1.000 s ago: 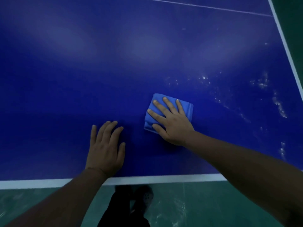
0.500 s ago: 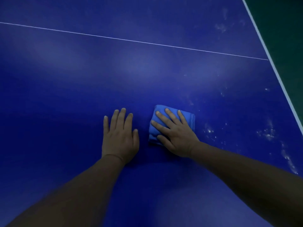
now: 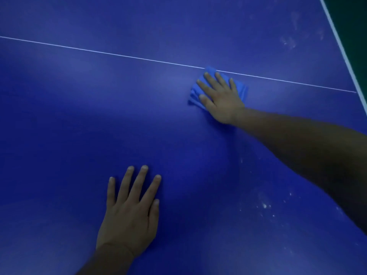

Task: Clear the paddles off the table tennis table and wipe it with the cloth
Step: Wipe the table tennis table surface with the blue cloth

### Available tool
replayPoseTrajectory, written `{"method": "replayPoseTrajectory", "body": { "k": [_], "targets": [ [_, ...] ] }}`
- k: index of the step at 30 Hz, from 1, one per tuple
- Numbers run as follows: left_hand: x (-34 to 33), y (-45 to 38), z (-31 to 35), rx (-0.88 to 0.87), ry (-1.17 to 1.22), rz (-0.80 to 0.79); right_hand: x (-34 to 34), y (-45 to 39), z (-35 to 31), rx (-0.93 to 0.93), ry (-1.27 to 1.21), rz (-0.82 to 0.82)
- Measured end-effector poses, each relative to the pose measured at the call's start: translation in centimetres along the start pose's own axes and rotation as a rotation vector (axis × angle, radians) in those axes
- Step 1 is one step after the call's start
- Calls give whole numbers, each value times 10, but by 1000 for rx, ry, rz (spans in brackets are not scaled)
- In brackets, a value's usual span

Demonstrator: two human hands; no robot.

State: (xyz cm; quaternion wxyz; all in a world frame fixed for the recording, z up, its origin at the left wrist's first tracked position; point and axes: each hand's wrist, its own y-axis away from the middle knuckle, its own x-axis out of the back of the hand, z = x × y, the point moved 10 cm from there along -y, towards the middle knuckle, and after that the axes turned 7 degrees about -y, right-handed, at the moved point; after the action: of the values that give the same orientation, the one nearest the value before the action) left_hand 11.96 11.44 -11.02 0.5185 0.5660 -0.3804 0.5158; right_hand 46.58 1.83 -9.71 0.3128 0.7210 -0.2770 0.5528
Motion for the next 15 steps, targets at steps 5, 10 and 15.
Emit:
{"method": "replayPoseTrajectory", "body": {
  "k": [5,10,15],
  "targets": [
    [2,-1,-1,-5,-2,-7,-1,-22,-10,-224,-7,74],
    [3,-2,0,8,-1,-5,-23,-2,-72,19,-73,9],
    [0,-1,-2,6,-26,8,16,-3,111,-507,-20,142]
  ]
}}
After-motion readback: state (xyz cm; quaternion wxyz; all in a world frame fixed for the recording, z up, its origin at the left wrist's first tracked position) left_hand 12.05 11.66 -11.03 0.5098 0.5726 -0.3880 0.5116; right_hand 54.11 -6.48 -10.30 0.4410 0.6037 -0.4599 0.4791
